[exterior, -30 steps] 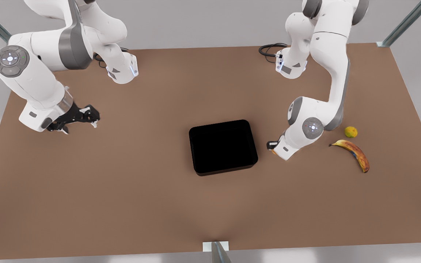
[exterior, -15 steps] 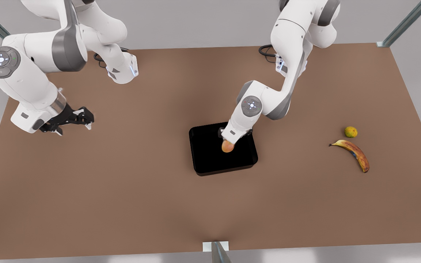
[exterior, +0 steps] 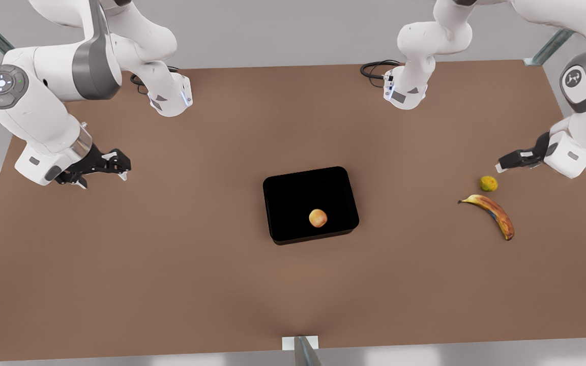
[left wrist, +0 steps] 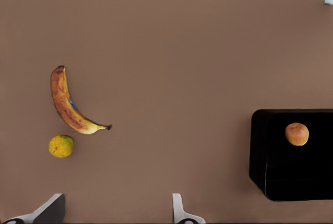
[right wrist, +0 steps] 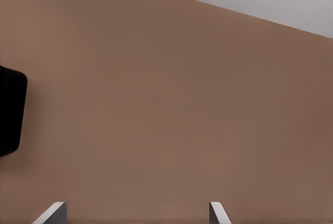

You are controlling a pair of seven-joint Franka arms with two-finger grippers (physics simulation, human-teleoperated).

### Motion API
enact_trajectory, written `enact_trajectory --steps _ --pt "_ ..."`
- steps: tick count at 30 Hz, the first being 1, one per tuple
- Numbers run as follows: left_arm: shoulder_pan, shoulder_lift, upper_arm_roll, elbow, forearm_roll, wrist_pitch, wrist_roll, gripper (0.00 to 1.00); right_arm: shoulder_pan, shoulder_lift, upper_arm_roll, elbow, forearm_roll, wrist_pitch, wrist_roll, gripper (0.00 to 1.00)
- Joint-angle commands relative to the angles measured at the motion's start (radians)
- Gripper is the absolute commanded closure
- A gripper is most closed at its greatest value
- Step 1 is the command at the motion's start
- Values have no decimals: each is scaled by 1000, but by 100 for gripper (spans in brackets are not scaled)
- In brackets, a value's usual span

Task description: Place the storage box in the middle with the right arm, and place the apple in the storage box with the left arm

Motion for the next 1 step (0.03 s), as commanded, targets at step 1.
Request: enact_trajectory --steps 1 --pt "-25 0 2 3 62 -19 -1 0 1 0 2 0 0 0 0 0"
